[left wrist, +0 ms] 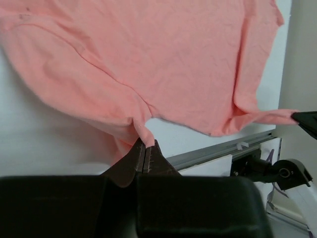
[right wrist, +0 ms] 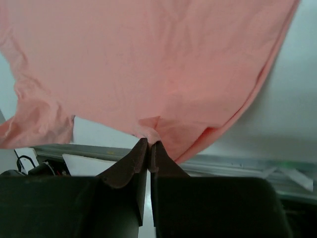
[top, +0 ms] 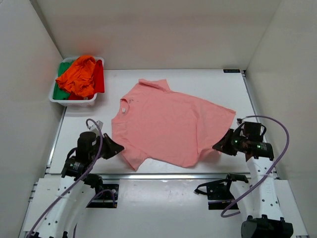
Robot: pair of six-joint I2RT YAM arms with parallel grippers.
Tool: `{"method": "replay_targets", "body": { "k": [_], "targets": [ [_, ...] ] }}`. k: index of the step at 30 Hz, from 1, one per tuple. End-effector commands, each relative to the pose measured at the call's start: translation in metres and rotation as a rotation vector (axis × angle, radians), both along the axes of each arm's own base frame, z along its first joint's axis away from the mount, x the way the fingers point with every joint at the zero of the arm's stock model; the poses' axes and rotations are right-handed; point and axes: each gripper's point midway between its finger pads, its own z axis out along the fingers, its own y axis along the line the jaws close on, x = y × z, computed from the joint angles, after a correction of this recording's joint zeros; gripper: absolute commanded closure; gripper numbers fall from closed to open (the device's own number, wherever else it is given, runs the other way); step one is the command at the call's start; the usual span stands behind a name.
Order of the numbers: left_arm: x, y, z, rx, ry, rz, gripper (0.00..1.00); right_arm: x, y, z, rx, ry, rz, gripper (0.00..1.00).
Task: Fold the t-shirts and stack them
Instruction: Flatten out the tshirt
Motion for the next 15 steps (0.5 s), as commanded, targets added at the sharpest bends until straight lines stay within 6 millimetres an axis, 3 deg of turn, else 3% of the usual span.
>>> {"method": "replay_targets", "body": {
  "k": [1, 6, 8, 12, 14, 15],
  "targets": [
    [-0.013, 0.005, -0.024, -0.007, 0.077, 0.039, 0.98, -0.027, -0.01, -0.02, -0.019, 0.137, -0.083, 1.0],
    [0.0, 0.006, -0.019, 0.02, 0.058, 0.043, 0.98, -0.043, -0.008, -0.043, -0.009, 0.206, -0.092, 1.0],
    [0.013, 0.006, -0.006, 0.02, 0.011, 0.059, 0.98, -0.04, -0.007, -0.043, 0.005, 0.199, -0.102, 1.0],
    [0.035, 0.008, 0.018, 0.053, -0.041, 0.08, 0.97, -0.021, -0.004, -0.038, 0.037, 0.164, -0.1, 1.0],
    [0.049, 0.012, 0.036, 0.075, -0.094, 0.102, 0.97, -0.005, -0.012, -0.025, -0.017, 0.096, -0.097, 1.0],
    [0.06, 0.01, 0.055, 0.079, -0.149, 0.097, 0.97, 0.001, -0.011, -0.022, -0.009, 0.082, -0.075, 1.0]
  ]
}}
